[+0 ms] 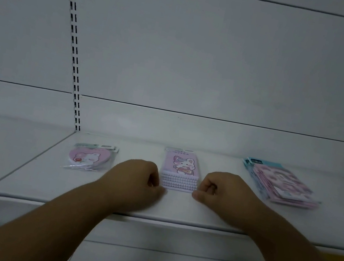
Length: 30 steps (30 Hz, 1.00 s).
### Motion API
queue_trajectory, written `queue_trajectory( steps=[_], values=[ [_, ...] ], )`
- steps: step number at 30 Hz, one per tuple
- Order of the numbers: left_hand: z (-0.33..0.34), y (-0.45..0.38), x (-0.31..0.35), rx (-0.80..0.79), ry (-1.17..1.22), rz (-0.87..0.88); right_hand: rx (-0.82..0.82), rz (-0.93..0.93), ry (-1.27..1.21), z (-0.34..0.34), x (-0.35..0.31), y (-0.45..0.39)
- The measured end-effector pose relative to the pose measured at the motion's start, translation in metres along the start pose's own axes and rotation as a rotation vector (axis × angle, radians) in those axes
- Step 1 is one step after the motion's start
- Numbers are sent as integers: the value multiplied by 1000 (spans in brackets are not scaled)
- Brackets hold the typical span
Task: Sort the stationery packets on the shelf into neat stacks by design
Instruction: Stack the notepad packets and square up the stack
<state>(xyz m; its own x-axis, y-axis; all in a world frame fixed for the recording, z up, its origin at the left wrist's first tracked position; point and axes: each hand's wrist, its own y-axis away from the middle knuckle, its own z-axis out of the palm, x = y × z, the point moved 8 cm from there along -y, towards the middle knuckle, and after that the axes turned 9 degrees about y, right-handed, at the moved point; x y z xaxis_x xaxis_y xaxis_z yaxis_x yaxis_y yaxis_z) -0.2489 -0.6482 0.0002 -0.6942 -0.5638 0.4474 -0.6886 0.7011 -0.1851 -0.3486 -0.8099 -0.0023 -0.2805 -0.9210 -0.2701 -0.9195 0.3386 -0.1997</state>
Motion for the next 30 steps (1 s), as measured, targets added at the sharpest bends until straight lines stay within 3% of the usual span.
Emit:
queue_trajectory(
  steps=[11, 24, 30],
  values=[
    [6, -10, -5, 148, 5, 40, 120, 16, 32, 8, -3, -1],
    [7, -9, -2, 159, -14, 94, 122, -13, 126, 9, -7, -1],
    [-3, -6, -2, 220, 72, 80, 252, -31, 55, -2, -8, 5]
  ],
)
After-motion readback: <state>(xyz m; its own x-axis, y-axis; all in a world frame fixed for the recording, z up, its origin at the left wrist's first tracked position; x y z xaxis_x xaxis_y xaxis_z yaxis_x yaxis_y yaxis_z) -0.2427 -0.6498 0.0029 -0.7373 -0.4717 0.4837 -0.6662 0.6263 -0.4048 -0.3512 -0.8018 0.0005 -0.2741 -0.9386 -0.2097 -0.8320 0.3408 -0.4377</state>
